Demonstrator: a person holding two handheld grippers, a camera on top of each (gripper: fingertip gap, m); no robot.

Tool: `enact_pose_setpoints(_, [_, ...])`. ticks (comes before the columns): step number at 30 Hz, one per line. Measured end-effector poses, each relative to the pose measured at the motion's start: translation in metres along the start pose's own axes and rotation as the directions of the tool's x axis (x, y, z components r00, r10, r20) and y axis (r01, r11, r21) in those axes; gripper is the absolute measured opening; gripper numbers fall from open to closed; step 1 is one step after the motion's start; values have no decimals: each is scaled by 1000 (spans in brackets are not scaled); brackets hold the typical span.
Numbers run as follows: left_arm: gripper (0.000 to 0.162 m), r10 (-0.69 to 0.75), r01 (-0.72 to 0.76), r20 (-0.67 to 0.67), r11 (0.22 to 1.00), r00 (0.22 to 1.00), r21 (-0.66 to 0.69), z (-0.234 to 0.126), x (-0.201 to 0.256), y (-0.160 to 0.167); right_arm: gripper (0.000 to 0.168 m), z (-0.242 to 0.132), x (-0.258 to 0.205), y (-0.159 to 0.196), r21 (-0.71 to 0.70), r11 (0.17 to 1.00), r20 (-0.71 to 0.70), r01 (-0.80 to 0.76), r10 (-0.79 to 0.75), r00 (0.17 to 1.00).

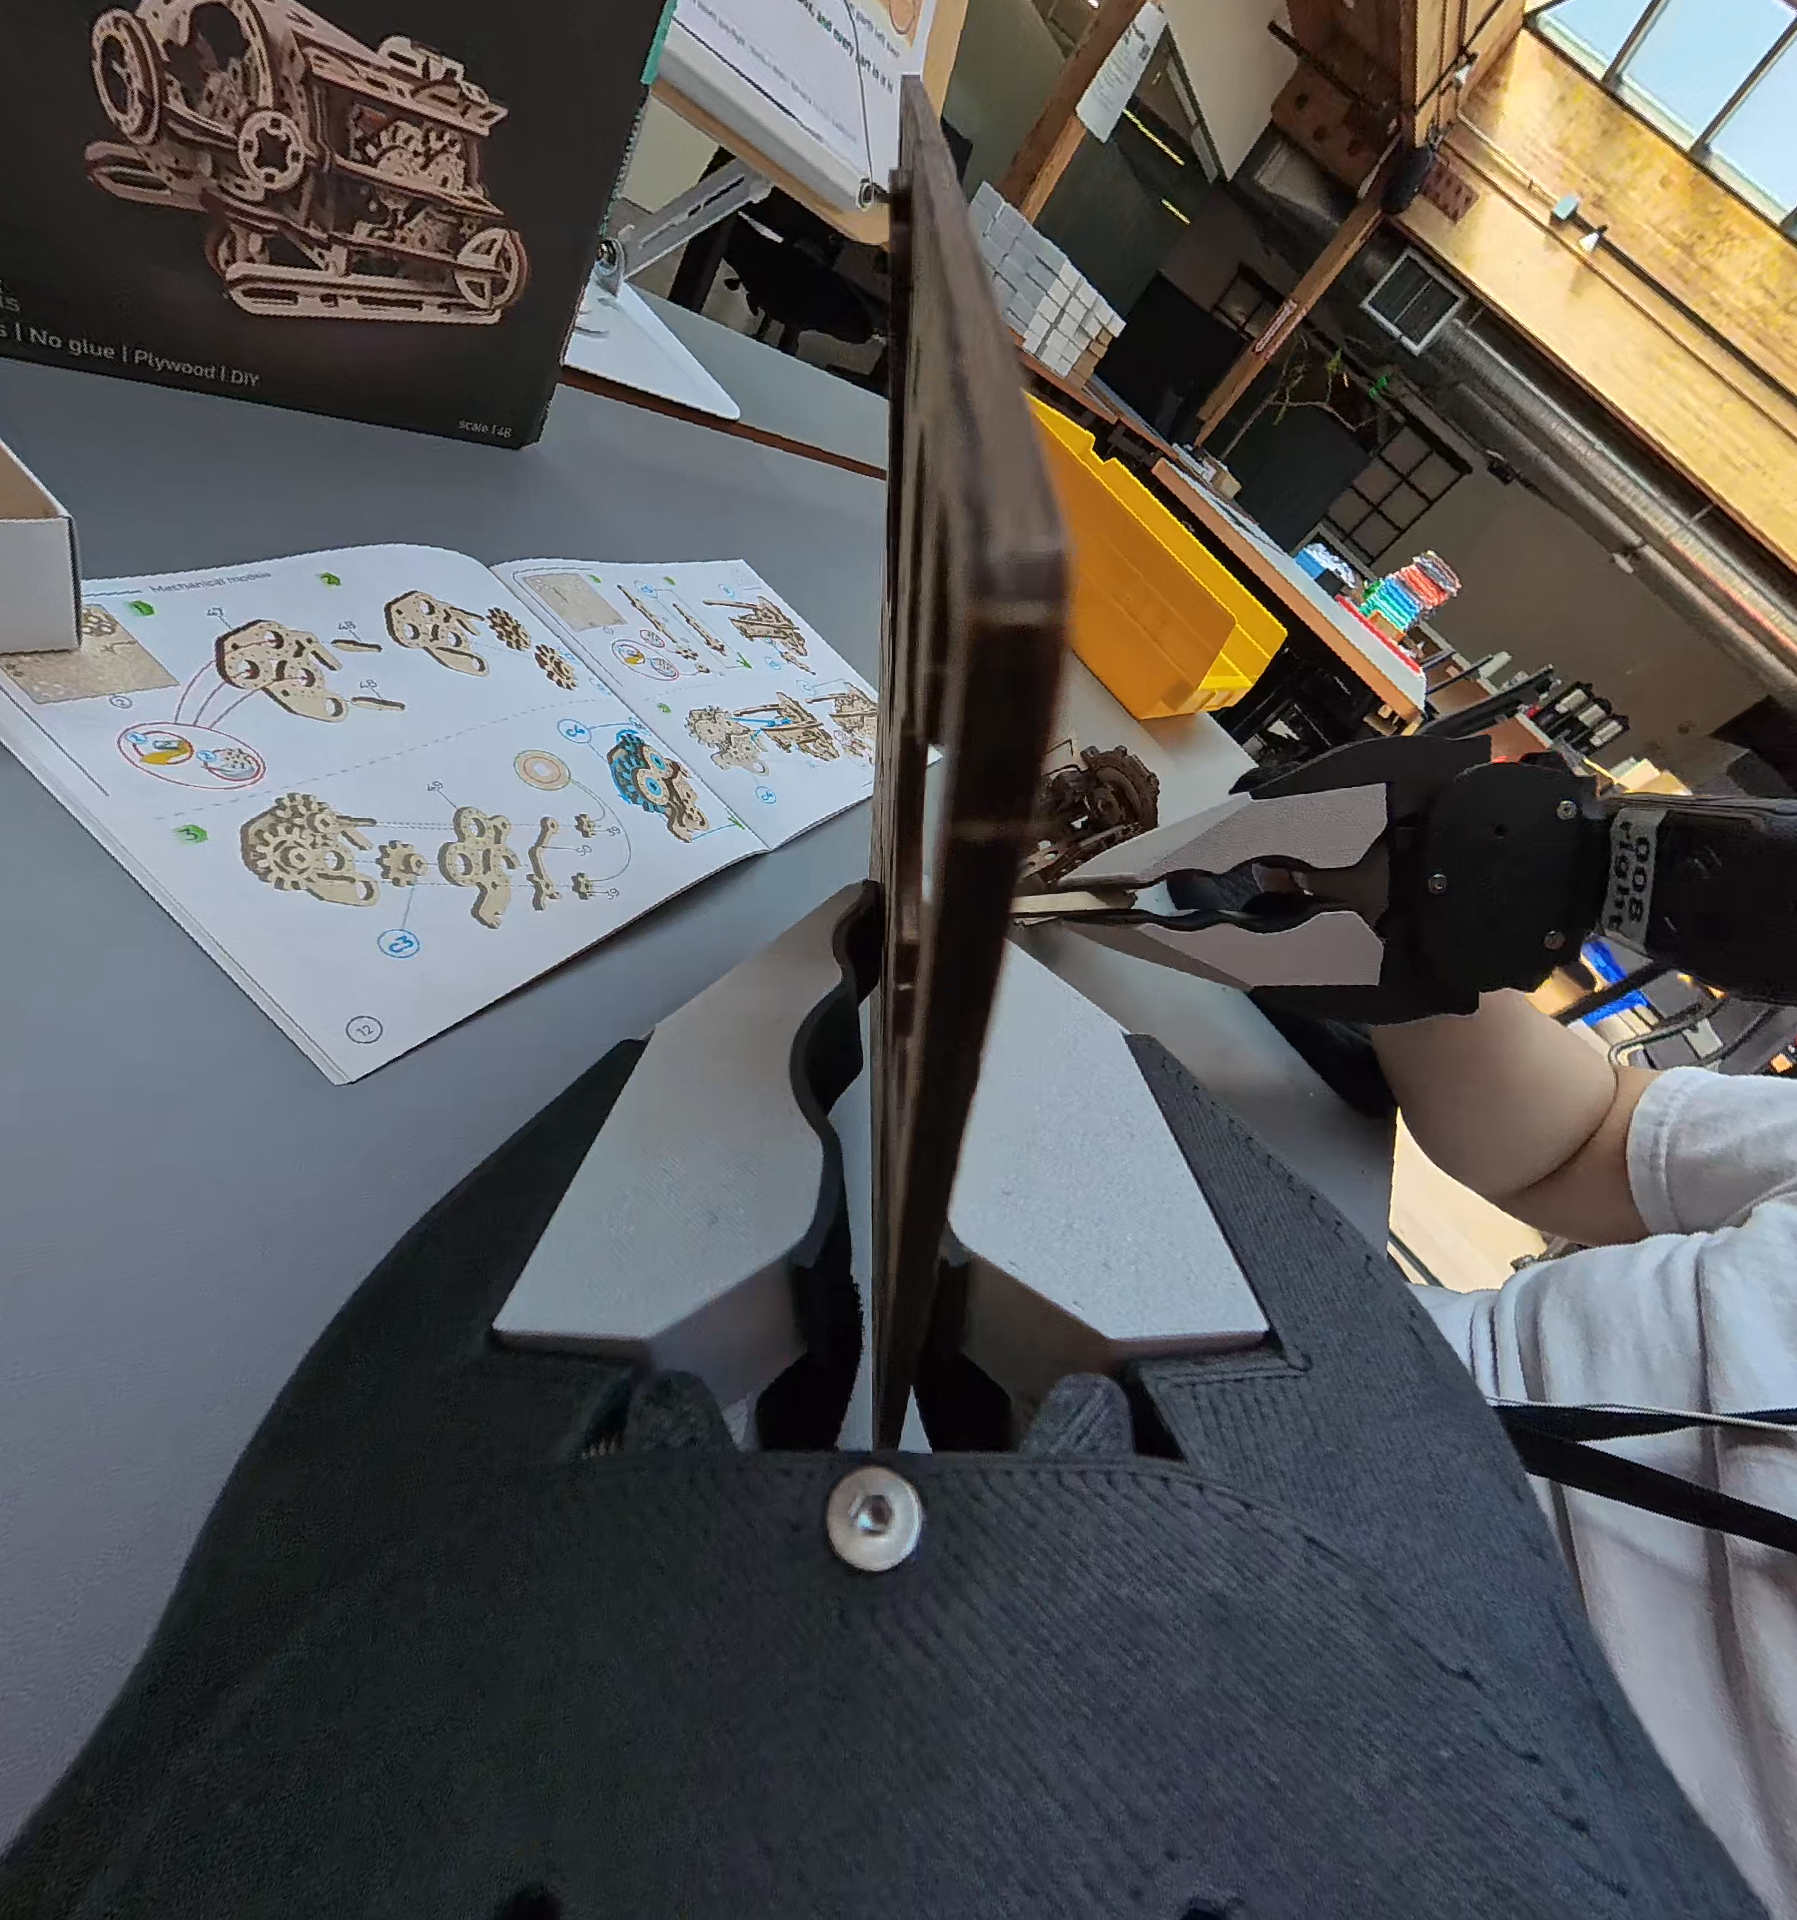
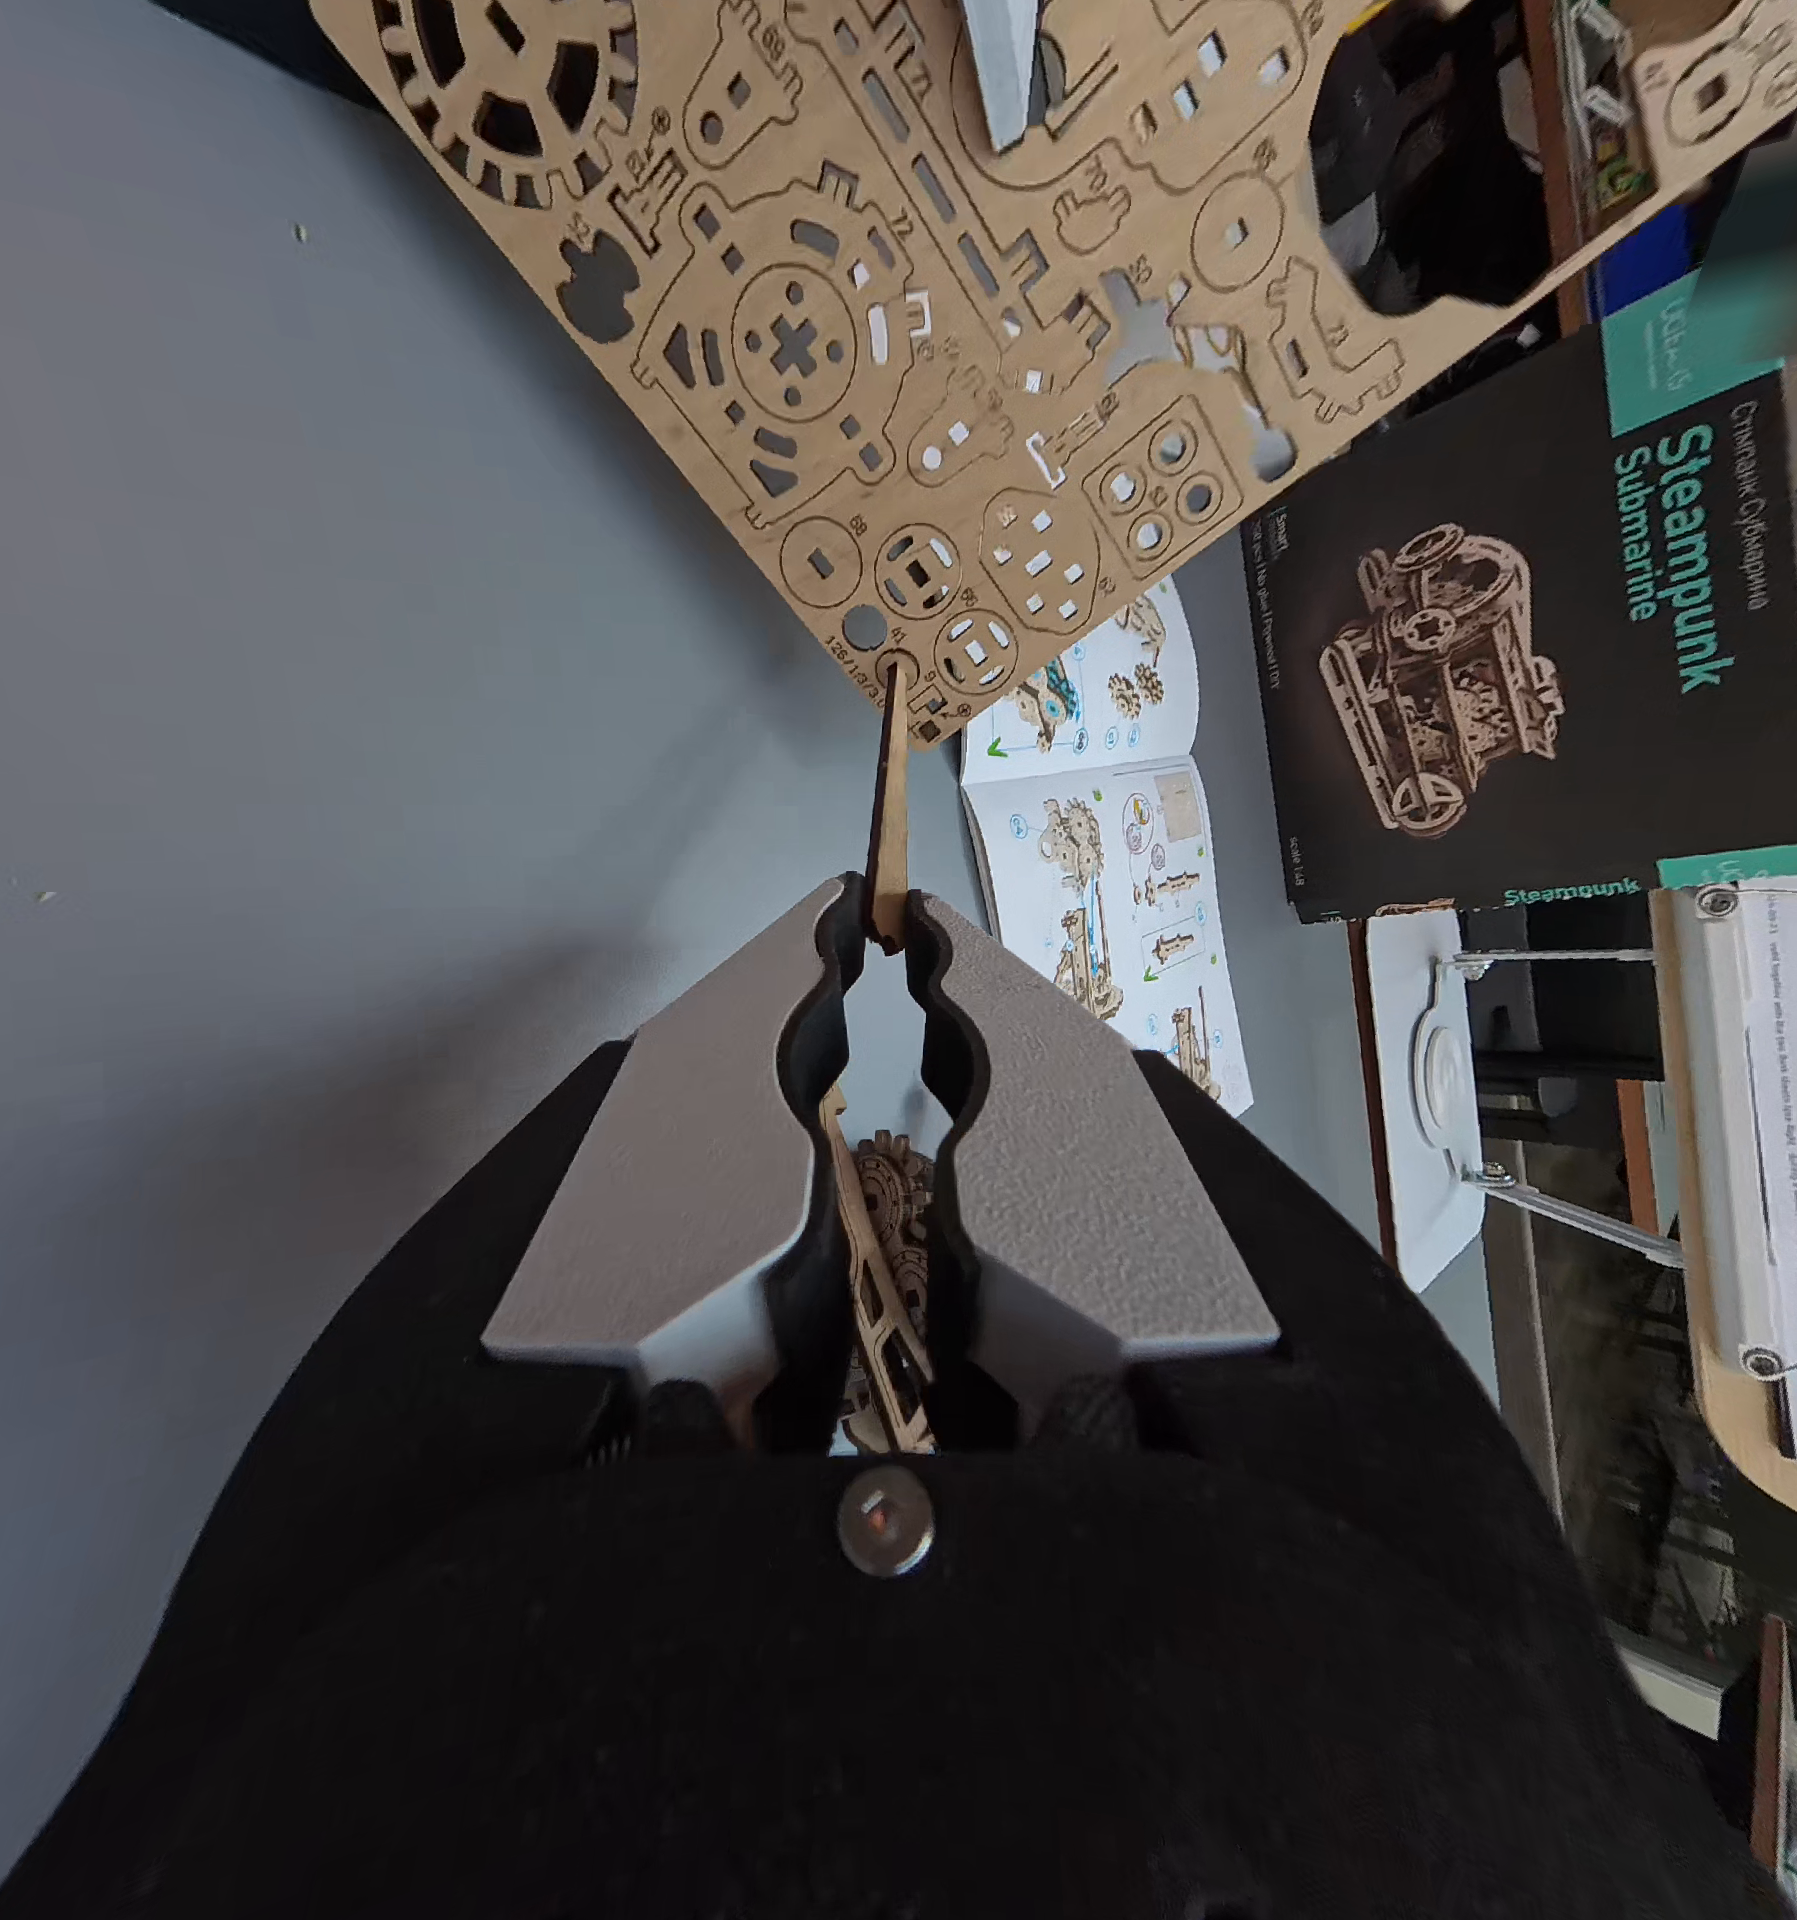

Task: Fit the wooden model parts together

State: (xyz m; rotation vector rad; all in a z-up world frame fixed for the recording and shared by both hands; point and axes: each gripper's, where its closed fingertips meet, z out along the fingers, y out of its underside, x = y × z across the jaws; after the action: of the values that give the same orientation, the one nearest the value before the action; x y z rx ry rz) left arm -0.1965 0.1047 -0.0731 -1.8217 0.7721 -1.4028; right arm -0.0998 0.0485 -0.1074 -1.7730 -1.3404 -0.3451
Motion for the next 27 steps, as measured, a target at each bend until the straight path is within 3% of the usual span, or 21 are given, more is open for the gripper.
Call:
enact_pose_setpoints(6, [1, 53, -53, -28, 999, 998, -1, 3, 10, 0, 6, -11, 24, -16, 59, 998, -58, -32, 35, 998])
enact_pose_setpoints(12, [2, -73, 93, -156, 988, 985, 126, -14, 16, -22, 8, -19, 41, 6, 57, 987, -50, -150, 153, 987])
enact_pose_setpoints(17, [1, -98, 132, -228, 982, 969, 138, -16, 23, -25, 8, -22, 41, 12, 78, 976, -33, -201, 204, 978])
enact_pose_setpoints(27, [1, 32, -23, -93, 995, 995, 98, -8, 17, -17, 7, -33, 48, -27, 118, 982, -24, -146, 150, 988])
